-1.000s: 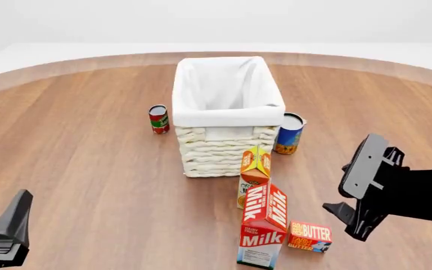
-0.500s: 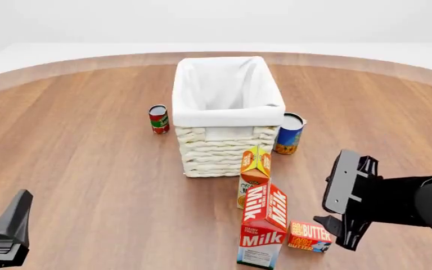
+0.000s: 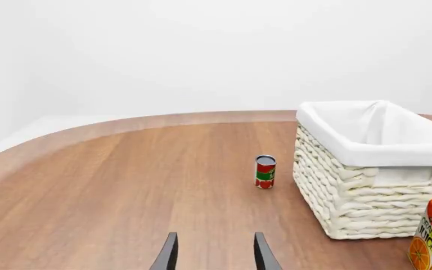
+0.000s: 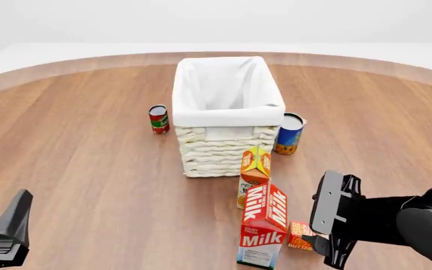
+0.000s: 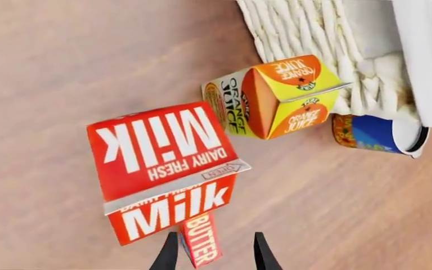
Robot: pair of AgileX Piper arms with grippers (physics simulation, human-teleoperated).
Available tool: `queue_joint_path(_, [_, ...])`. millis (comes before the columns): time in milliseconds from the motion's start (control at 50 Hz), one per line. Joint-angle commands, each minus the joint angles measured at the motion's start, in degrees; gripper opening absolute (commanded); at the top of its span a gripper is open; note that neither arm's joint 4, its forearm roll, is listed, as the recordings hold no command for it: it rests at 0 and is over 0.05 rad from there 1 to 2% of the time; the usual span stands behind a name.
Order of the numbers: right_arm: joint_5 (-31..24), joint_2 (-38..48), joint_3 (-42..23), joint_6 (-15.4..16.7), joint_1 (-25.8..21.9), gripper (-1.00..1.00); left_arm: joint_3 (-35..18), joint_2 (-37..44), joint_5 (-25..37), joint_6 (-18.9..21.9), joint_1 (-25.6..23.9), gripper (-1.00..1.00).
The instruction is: Pick up the butter and put it in the basket.
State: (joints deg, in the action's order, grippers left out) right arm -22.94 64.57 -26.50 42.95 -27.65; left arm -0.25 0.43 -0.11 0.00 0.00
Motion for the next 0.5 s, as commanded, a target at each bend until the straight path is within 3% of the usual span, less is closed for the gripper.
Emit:
queue_joint_path(20, [2.3,0.62,2.87,-1.65,-1.81,1.0,0.0,0.0,0.0,0.0,0.0,1.0])
queue_joint_path(500, [4.87,2.95,3.19,-2.91,-2.02,1.0,0.0,0.0,0.0,0.0,0.0,1.0])
